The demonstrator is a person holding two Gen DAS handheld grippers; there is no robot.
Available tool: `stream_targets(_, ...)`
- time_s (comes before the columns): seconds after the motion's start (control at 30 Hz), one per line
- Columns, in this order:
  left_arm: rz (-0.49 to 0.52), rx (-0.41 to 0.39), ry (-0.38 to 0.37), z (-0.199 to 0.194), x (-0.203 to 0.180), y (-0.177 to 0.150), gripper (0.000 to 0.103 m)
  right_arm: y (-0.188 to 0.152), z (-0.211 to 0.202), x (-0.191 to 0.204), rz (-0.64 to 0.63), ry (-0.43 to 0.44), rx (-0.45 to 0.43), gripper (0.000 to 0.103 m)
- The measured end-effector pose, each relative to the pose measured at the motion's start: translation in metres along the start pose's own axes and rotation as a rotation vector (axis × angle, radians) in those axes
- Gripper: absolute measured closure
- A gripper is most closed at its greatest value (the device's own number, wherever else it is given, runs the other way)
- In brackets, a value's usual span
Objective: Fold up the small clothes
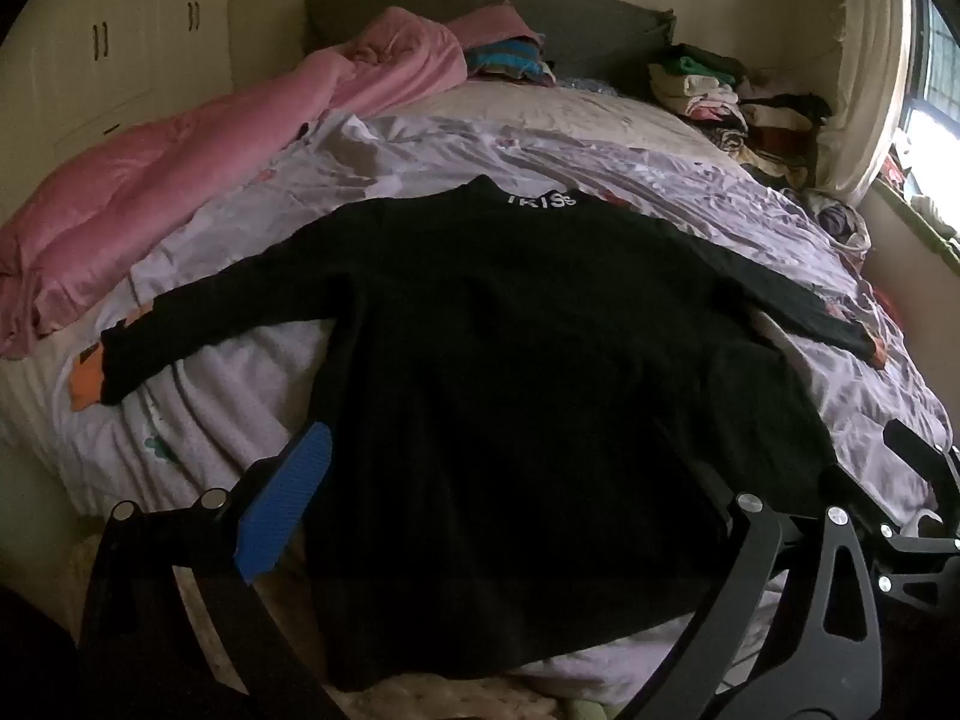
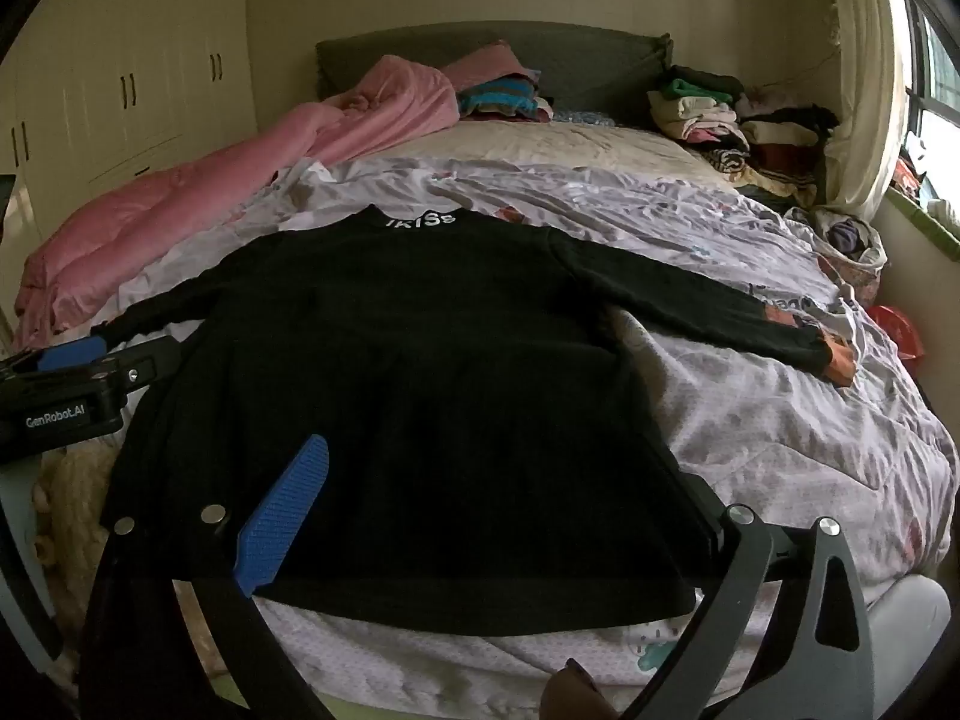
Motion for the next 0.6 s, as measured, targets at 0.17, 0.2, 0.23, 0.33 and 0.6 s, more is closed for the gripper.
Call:
stream_targets(0.17, -0.001, 0.000, 0.003, 0.0004, -0.0001, -0.0002, 0.008, 0.0000, 0.0003, 0.0007, 0.000, 0.000, -0.002, 0.004)
stream_targets(0.2, -0.002, 0.001, 0.003, 0.0007, -0.0002, -0.0003, 0.008, 0.0000, 0.0002, 0.0009, -0.001, 0.000, -0.002, 0.004)
stream_targets(0.23, -0.003, 0.002, 0.003, 0.0008, -0.0003, -0.0002, 0.008, -0.0001, 0.0001, 0.0011, -0.001, 0.000, -0.003, 0.004)
stream_targets(0.33, -0.003, 0.001, 0.008, 0.0009, -0.0012, 0.0001, 0.008, -0.0001, 0.0015, 0.0009, 0.001, 0.001, 0.002, 0.004)
stream_targets(0.6, -0.001, 0.000, -0.004, -0.0001, -0.0001, -0.0001, 0.008, -0.0005, 0.0003, 0.0020, 0.000, 0.001, 0.002, 0.004)
Point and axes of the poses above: each gripper's, at about its wrist camera, not at the fingertips, and z roughly the way its jaws point, x to its left, y to its top, the point moved 10 cm from there along z, roughly the way its jaws point, and after that the axes turned 14 degrees about x, right-handed, at the moved point
